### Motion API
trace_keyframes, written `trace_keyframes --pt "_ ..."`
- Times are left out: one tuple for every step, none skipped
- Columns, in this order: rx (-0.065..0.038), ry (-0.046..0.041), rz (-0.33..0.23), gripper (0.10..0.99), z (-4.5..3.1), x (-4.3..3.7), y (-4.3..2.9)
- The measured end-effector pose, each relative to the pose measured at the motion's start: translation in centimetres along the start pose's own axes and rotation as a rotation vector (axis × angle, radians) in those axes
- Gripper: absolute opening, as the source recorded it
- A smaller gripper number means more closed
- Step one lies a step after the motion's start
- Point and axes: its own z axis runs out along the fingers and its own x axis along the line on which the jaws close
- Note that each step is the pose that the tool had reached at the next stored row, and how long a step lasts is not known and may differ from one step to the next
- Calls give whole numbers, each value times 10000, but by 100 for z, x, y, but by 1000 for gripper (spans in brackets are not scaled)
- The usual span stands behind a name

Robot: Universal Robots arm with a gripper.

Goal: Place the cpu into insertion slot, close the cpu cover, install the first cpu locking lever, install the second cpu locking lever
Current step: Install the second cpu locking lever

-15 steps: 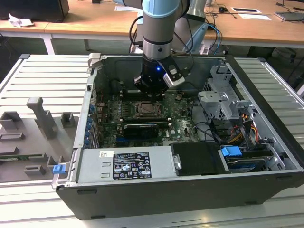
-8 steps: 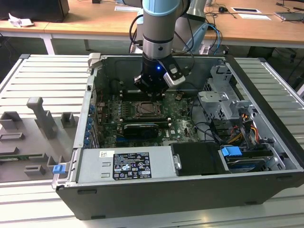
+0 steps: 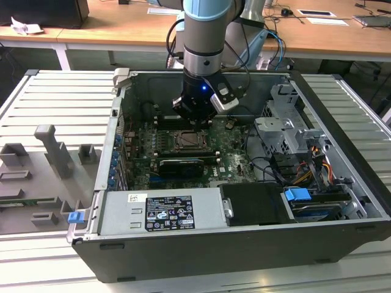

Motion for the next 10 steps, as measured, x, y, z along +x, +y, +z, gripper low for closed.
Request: trace_keyframes --pt "0 0 0 106 -6 0 0" --pt "-2 -1 0 106 -8 0 1" --pt "-2 -2 0 106 -8 0 1" --pt "-1 -1 -1 106 -9 0 0" --pt "0 0 0 106 -9 0 -1" --pt "0 0 0 106 -9 0 -1" --pt "0 -1 0 106 -9 0 -2" --pt "-1 -1 -1 106 -8 0 -3" --pt "-1 0 -1 106 -7 0 -7" --pt "0 -1 -1 106 -6 0 -9"
